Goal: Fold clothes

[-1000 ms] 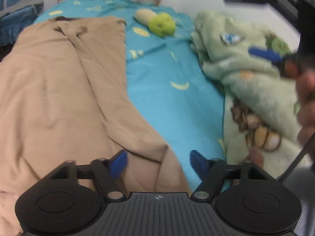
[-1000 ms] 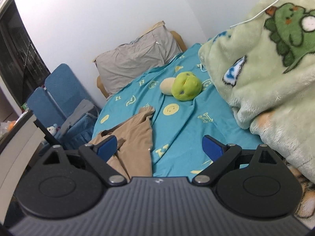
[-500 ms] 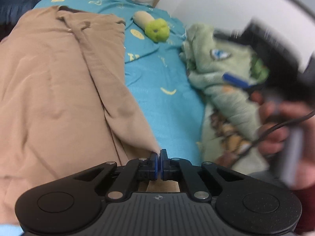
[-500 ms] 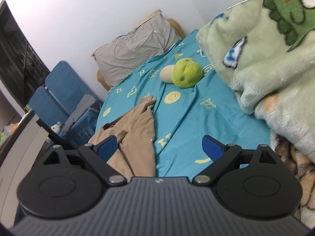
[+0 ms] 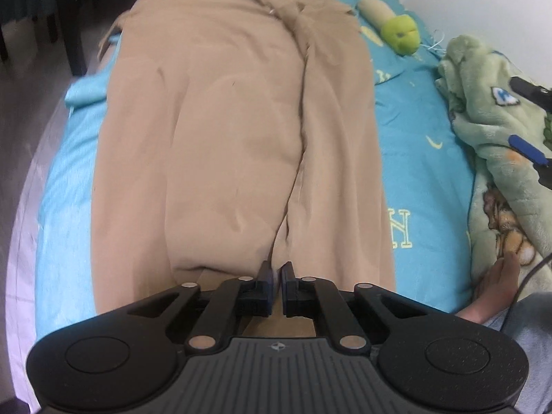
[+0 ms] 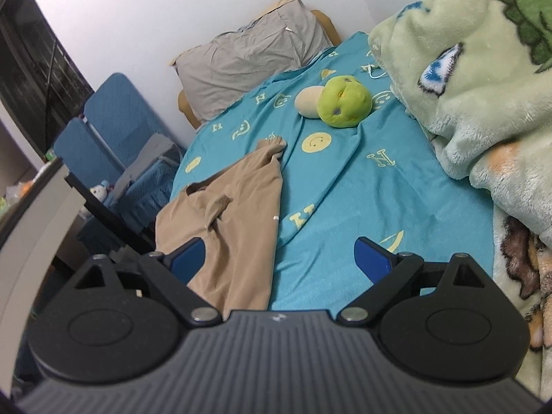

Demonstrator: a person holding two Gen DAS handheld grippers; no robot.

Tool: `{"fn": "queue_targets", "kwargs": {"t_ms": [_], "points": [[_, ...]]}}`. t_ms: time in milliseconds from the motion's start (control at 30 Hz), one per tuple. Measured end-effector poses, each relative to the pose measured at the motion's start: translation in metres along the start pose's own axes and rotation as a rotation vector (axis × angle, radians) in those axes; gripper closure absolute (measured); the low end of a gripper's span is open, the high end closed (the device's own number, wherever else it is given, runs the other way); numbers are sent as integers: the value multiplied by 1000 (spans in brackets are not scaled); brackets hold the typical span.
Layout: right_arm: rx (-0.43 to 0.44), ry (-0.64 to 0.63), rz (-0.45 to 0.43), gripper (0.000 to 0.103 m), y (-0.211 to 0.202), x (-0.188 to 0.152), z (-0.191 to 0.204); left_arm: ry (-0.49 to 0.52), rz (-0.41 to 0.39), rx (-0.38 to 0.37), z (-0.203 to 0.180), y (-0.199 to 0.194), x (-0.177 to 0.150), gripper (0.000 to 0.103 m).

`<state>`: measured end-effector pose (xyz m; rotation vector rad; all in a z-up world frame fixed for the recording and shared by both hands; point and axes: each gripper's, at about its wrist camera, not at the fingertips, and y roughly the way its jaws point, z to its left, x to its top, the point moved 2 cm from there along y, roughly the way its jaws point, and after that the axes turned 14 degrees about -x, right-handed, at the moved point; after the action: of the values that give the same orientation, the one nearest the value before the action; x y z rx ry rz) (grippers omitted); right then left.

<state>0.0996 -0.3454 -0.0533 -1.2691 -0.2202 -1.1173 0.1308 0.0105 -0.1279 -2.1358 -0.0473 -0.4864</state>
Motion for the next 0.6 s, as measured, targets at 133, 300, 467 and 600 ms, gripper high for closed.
{"fn": "queue_targets", "kwargs": {"t_ms": [133,300,467,600], "points": [[-12,-47,-1,8,0,-7,8,8,-52,-33,-4,-14,4,49],[-7,-114,-10,8,-3,-17,25,-50,-228,-26,18,-41,45,10],[13,-167,24,8,6,-28,42,-259,-411,79,101,-45,120,3],[26,-178,71,8,21,-34,52,-464,-480,98,188,-24,175,3]]}}
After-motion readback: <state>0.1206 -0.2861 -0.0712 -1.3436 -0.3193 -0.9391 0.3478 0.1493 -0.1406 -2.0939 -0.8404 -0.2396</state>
